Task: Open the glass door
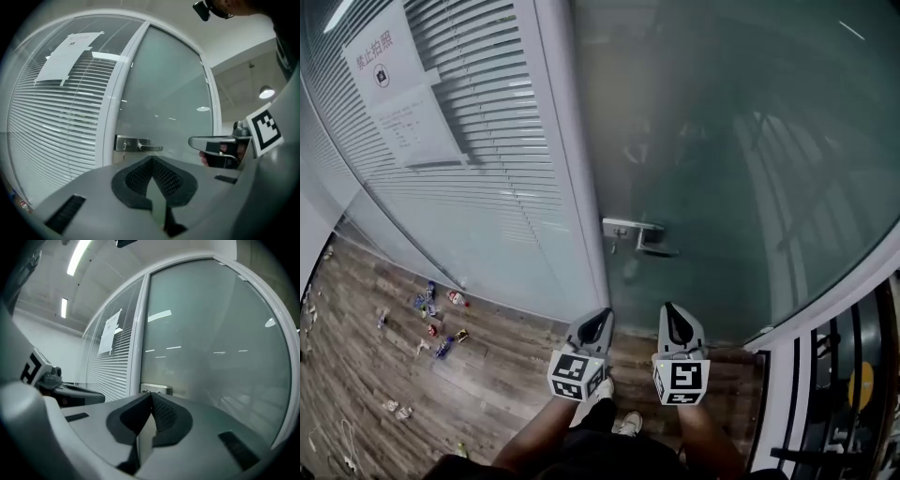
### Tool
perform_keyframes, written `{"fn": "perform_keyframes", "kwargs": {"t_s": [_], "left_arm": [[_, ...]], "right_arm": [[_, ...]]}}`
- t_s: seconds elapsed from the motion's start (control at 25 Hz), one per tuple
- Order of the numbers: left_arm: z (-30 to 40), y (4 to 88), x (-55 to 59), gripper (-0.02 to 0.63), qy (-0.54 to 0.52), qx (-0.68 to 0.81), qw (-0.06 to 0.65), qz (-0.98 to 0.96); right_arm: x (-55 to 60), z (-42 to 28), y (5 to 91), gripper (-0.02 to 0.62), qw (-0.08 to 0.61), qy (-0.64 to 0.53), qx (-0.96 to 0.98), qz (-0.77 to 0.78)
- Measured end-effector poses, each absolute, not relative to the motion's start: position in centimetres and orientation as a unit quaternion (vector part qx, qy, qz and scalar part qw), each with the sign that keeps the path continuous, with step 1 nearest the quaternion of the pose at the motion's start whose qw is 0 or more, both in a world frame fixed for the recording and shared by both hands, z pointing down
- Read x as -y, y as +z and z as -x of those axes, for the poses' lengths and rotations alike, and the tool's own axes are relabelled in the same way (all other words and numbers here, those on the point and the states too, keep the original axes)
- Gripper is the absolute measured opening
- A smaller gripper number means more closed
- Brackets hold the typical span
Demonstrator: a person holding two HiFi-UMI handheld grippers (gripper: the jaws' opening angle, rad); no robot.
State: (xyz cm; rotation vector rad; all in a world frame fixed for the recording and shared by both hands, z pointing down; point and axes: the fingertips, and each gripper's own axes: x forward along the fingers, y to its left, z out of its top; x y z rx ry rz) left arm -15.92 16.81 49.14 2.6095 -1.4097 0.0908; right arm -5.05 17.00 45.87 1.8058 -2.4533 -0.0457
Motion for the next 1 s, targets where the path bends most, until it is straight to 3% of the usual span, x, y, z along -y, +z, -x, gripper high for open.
{"fn": "perform_keyframes", "kwargs": {"t_s": [0.36,0.48,0.56,0.88,1.0], "left_arm": [[17.7,50.7,-8.5,-0.003,0.029,0.464,0.083,-0.882],[18.1,51.3,-6.6,-0.003,0.035,0.453,0.084,-0.887],[18.2,51.5,-5.9,-0.003,0.038,0.442,0.091,-0.891],[18.4,52.4,-4.4,-0.003,0.054,0.41,0.099,-0.905],[18.4,52.8,-4.2,-0.003,0.057,0.405,0.106,-0.906]], "right_arm": [[-8.4,6.3,45.5,0.02,0.11,-0.061,0.8,-0.586],[-6.2,7.3,46.5,0.085,0.158,-0.073,0.81,-0.56],[-5.0,7.6,47.2,0.118,0.197,-0.086,0.813,-0.541],[-1.7,8.2,51.1,0.151,0.438,-0.191,0.776,-0.412],[-0.6,7.9,51.8,0.156,0.5,-0.216,0.757,-0.362]]}}
